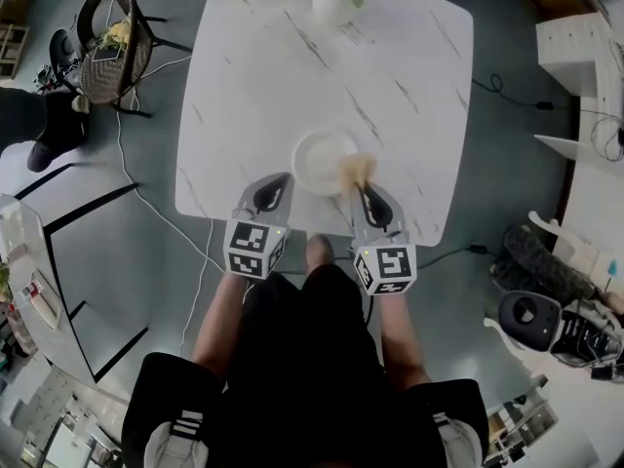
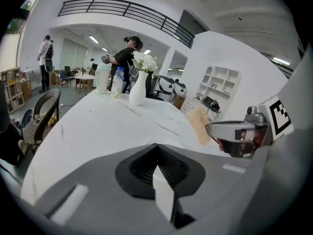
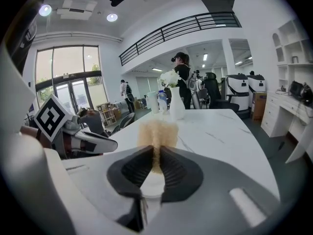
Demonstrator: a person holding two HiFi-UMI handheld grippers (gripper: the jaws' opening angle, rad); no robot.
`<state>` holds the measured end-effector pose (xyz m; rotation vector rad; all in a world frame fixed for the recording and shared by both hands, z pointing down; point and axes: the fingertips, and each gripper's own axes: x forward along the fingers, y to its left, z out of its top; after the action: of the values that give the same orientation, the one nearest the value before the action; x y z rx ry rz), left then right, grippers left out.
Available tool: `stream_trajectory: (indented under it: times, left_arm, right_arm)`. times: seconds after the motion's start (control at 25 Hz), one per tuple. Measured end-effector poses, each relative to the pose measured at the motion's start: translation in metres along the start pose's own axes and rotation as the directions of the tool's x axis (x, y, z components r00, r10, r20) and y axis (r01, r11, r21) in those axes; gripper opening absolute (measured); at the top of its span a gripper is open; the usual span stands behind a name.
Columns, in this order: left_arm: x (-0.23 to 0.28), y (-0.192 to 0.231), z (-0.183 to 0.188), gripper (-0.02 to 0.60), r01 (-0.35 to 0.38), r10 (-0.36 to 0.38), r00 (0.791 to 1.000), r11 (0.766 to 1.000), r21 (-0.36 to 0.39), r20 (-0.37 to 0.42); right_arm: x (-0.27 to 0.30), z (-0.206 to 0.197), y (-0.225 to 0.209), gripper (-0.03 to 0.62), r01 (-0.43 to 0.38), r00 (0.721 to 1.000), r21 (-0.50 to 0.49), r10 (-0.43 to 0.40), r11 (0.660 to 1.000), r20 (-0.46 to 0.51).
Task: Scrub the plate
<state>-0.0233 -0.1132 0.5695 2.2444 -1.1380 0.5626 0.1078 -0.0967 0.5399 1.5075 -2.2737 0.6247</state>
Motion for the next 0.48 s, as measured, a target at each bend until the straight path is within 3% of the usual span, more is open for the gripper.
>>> stream_trajectory:
  times: [0.2, 0.24, 0.28, 0.32, 0.48]
  left_arm:
    - [0.013, 0.011, -0.013, 0.009, -0.049, 0.046, 0.998, 0.997, -0.06, -0.05]
    - [0.016, 0.012, -0.017, 0.041, -0.049, 0.044, 0.997, 0.996, -0.077, -0.067]
    - [0.019, 0.012, -0.021, 0.133, -0.042, 0.033, 0.996, 0.994, -0.097, -0.084]
    - [0.022, 0.012, -0.025, 0.163, -0.031, 0.019, 0.995, 0.993, -0.118, -0.098]
    - [0.032, 0.012, -0.034, 0.186, -0.011, -0.013, 0.991, 0.984, -0.179, -0.132]
  right_arm:
    - [0.01, -0.001, -0.001, 0.046, -0.017, 1.0, -0.004, 0.017, 1.0, -0.008]
    - [0.012, 0.0, -0.001, 0.046, -0.021, 1.0, -0.005, 0.021, 1.0, -0.008]
    - [0.013, 0.0, -0.001, 0.046, -0.024, 1.0, -0.006, 0.024, 1.0, -0.008]
    - [0.015, 0.001, -0.001, 0.046, -0.027, 1.0, -0.008, 0.027, 1.0, -0.009]
    - [0.021, 0.002, -0.003, 0.046, -0.034, 0.999, -0.013, 0.034, 0.999, -0.012]
